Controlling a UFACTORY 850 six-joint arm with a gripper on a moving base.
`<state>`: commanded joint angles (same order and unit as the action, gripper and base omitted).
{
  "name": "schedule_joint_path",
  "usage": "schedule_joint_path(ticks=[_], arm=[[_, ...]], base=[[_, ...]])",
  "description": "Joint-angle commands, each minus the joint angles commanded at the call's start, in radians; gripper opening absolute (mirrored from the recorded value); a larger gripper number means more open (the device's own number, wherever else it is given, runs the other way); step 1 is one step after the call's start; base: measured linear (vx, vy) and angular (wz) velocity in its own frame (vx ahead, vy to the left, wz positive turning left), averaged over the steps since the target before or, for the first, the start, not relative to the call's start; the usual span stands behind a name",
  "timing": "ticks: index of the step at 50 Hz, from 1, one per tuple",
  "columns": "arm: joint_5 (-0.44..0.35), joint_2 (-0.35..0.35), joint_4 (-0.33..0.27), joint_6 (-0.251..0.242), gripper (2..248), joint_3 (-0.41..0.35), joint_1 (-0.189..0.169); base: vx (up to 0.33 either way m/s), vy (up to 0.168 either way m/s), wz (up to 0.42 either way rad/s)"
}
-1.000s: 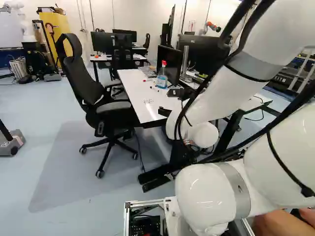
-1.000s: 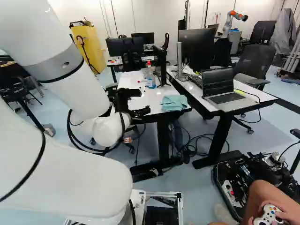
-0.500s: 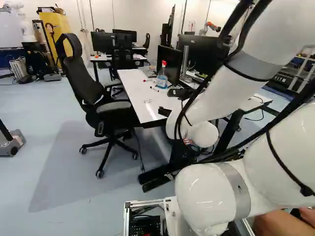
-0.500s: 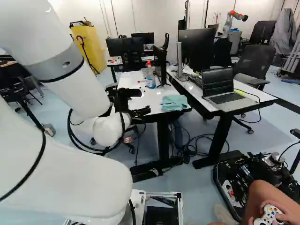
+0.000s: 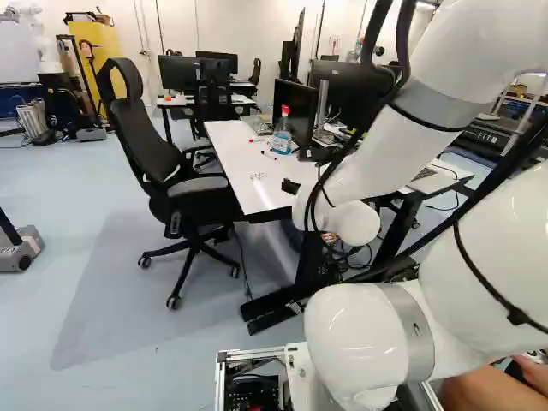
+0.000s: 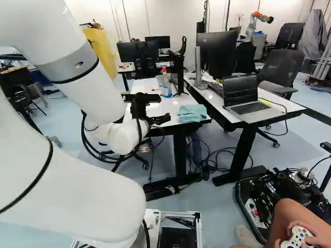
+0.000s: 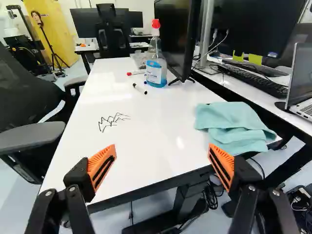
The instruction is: Clean the table with the green towel
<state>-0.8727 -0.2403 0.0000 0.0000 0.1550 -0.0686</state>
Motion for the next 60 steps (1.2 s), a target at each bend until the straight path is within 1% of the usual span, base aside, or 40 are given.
schedule_joint_path(ticks=[17, 33, 53, 60], arm=[[0.009, 0.018, 0.000, 0.000, 247, 0.059, -0.055], [0.035, 0.048, 0.000, 0.000, 247, 0.126, -0.105], [0.077, 0.098, 0.000, 0.000, 247, 0.220, -0.161], [0.097, 0.134, 0.000, 0.000, 247, 0.254, -0.177]], base=[[0.000, 0.000, 0.000], [0.000, 0.000, 0.000], [0.000, 0.000, 0.000], [0.000, 0.000, 0.000]])
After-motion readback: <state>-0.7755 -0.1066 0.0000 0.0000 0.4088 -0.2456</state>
